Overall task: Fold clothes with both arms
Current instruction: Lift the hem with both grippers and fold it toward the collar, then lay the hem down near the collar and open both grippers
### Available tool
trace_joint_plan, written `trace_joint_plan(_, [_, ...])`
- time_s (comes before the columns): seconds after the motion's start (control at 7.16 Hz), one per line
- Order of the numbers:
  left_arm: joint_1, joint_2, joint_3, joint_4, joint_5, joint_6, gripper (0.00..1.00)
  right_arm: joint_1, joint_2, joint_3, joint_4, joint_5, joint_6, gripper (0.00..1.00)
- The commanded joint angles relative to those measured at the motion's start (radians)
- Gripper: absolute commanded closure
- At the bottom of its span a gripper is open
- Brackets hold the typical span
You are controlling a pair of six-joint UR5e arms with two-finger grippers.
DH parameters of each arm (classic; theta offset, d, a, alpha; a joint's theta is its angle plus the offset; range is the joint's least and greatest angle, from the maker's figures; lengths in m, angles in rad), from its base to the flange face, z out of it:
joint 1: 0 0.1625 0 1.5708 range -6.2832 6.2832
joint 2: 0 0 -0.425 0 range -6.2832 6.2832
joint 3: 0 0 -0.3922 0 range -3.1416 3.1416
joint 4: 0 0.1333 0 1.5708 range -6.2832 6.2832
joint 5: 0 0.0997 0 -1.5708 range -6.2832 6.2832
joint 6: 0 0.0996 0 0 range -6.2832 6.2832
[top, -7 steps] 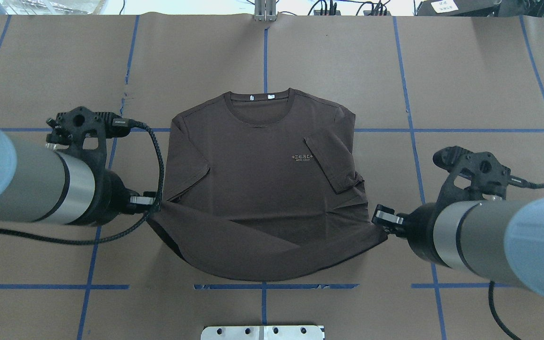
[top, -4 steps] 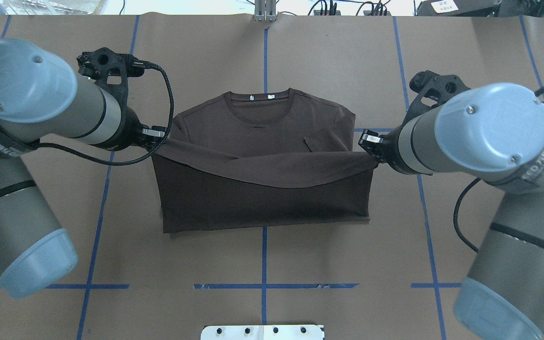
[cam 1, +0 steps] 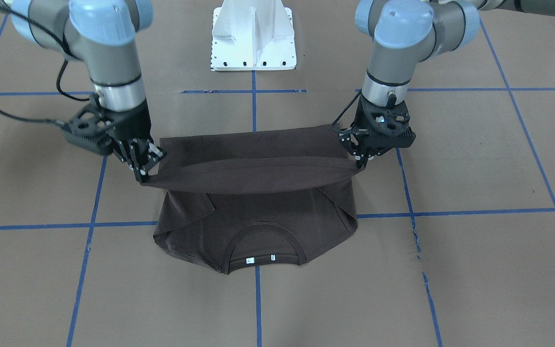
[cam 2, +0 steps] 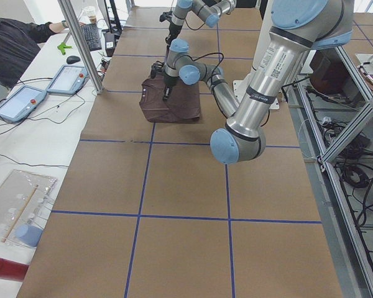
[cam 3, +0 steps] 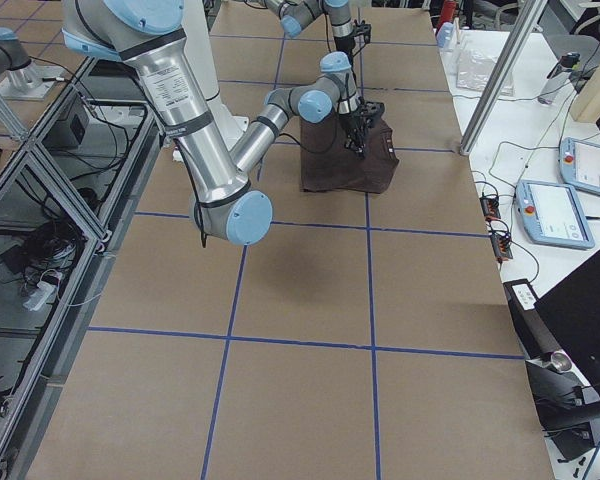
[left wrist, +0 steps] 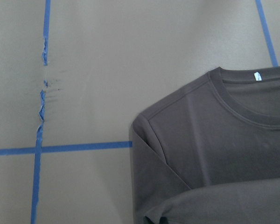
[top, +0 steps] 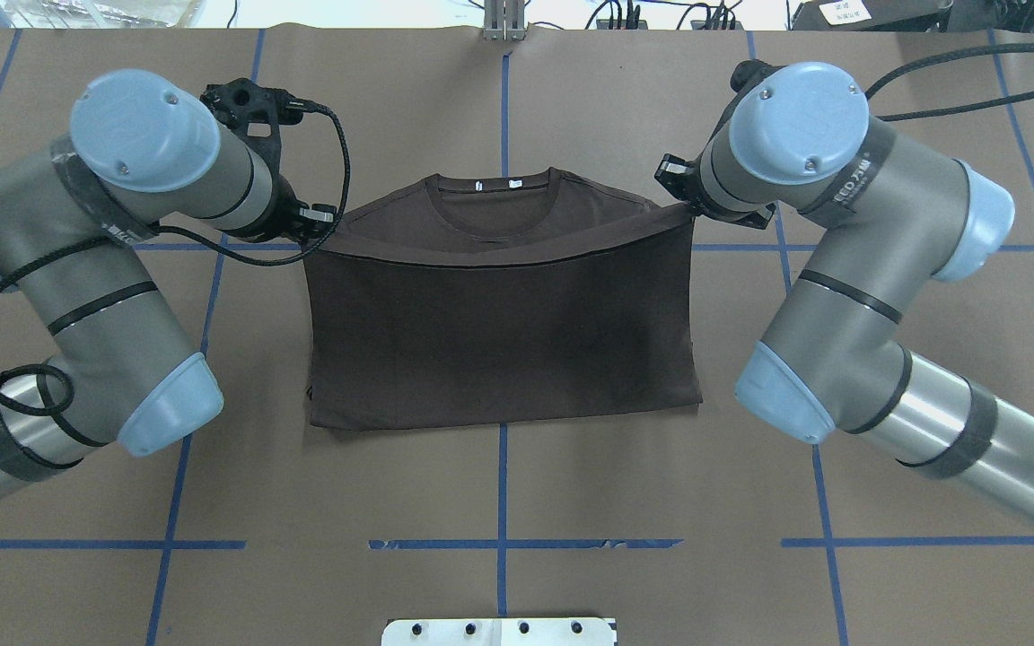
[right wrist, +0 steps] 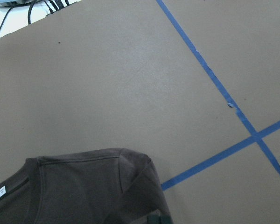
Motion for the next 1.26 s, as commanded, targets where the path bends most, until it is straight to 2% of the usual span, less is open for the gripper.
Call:
trace_joint_plan(0.0, [-0.002,-0.061,0.208,-0.132,0.040,0.002,1.00,0.011,0.065,-0.269,0.209,-0.003,-0.007,1.00])
trace_joint_plan(0.14, [0.000,-0.066,0.272,-0.196,0.056,0.002,1.00,0.012,0.088,-0.358,0.268,-0.008,-0.010,1.00])
trace_joint_plan(0.28, [0.000,-0.083,0.333,-0.229,0.059,0.003,1.00,0.012,0.087,-0.391,0.288,-0.009,-0.012,1.00])
trace_joint_plan(0.56, [0.000,-0.086,0.387,-0.270,0.059,0.003,1.00,0.010,0.079,-0.397,0.288,-0.009,-0.013,1.00])
trace_joint_plan(0.7, [0.000,-0.084,0.387,-0.275,0.057,0.006,0.51,0.010,0.078,-0.397,0.288,-0.009,-0.053,0.66])
trace_joint_plan(0.84, [-0.002,-0.068,0.377,-0.325,0.059,0.038,0.01,0.007,0.076,-0.399,0.293,-0.011,-0.170,0.01])
trace_joint_plan(0.98, [-0.002,-0.013,0.302,-0.368,0.048,0.061,0.00,0.040,0.073,-0.367,0.290,0.012,-0.253,0.00])
trace_joint_plan(1.12, [0.004,0.035,0.192,-0.360,0.041,0.062,0.00,0.091,0.059,-0.347,0.293,0.106,-0.356,0.00])
